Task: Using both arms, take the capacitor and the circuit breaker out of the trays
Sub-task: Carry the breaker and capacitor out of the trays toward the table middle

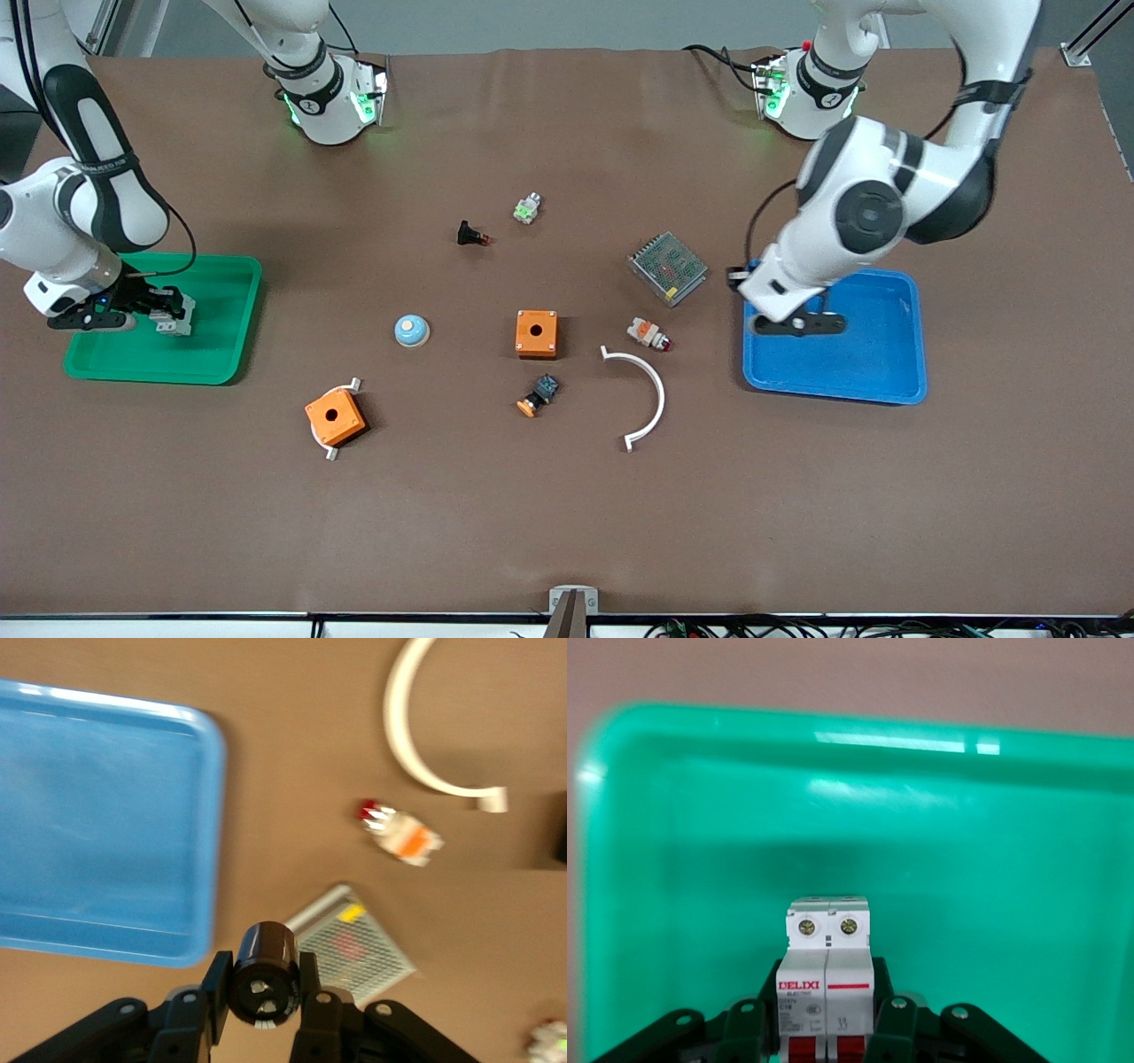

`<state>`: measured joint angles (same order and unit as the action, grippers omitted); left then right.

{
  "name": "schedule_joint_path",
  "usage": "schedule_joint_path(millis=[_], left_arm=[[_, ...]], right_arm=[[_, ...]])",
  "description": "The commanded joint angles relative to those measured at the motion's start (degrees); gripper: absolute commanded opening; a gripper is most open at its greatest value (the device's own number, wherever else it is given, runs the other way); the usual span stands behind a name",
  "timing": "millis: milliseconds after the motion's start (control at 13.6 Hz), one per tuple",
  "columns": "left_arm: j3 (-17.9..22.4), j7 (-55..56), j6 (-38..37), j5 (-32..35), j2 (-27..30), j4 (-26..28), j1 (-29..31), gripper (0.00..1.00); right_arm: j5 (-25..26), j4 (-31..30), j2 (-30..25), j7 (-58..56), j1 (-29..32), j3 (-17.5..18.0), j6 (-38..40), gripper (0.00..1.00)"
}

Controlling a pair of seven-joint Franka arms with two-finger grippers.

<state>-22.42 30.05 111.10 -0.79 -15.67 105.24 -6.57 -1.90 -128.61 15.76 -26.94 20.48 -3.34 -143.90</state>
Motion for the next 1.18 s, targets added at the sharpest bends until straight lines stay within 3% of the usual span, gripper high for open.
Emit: schedule_joint_path(millis=[0,221,515,736,1104], left_arm=[[-0.1,9.4,-0.8,-0.2,-8.5,-8.4,-6.5,0.21],[0.0,18.9,4.1,0.0,-14.1,-11.5,-11.1,0.22],[0.4,26.8,13.3,1.4,-19.8,-11.1,-15.0,0.23],[0.4,29.8,16.2,4.1,-22.6,-9.7,-16.4,0.23],[0.4,32.2,21.0,7.3,-23.7,-5.7,-17.2,0.23]], right_arm=[[-0.9,6.9,-6.8,7.8,-6.5,0.0,16.8,0.0],[-0.9,8.6,-11.4,20.6,-17.1,0.0,24.4,0.01],[-0.9,8.3,-11.2,40.3,-34.6,0.1,21.9,0.01],[-0.9,8.2,-6.6,53.1,-44.4,0.0,15.3,0.0],[-1.2,8.4,1.9,57.1,-51.9,0.1,6.8,0.0]])
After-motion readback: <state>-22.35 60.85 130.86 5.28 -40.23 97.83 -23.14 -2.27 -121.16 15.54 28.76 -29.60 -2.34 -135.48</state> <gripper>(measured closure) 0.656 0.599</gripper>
